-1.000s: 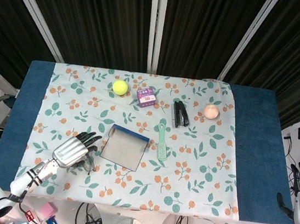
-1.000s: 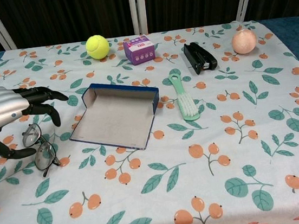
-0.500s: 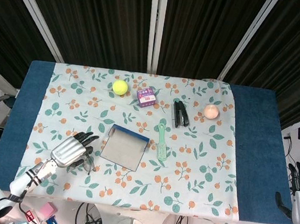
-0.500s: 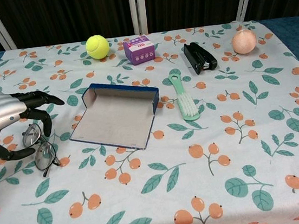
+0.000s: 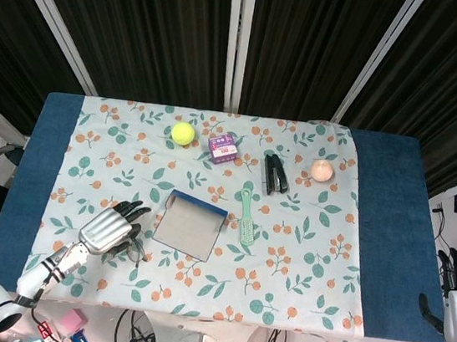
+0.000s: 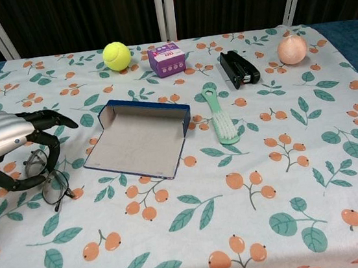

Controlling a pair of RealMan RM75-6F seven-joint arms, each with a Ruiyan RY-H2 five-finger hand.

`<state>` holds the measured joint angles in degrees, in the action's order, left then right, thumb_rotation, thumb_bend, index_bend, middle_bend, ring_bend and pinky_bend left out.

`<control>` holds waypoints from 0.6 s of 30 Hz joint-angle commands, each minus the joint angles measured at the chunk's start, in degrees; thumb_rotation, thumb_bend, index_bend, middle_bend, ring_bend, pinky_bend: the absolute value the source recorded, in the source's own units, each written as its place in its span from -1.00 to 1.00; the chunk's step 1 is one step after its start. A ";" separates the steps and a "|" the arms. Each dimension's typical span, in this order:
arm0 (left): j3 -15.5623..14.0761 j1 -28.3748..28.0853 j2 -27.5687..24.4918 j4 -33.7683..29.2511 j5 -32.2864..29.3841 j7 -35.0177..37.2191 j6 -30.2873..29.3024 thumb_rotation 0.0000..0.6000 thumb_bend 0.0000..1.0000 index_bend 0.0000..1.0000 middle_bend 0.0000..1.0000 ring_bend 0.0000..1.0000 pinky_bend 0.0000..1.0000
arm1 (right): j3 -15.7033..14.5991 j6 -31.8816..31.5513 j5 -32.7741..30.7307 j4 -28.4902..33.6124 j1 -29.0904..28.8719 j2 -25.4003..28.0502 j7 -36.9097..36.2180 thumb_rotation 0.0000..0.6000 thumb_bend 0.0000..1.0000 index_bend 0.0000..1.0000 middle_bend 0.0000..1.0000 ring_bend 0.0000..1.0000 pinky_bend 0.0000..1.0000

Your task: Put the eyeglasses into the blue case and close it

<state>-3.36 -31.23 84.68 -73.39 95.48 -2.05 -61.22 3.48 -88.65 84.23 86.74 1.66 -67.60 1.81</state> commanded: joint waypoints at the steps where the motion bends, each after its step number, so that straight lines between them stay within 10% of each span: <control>1: -0.03 -0.12 0.39 0.40 -0.28 0.42 -0.01 1.00 -0.29 0.05 -0.78 -0.88 -0.64 | 0.03 0.02 -0.09 0.09 0.03 0.05 0.11 1.00 -0.45 -1.00 -1.00 -1.00 -1.00; 18: 1.48 -1.49 -0.44 -3.09 -2.23 -1.31 0.18 1.00 -0.03 0.26 -0.70 -0.88 -0.64 | 0.07 0.00 0.06 0.00 0.01 0.04 -0.17 1.00 -0.46 -1.00 -1.00 -1.00 -1.00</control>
<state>-2.16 -32.44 84.38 -75.95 93.49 -2.95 -61.26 3.55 -88.64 84.29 86.74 1.67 -67.56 1.64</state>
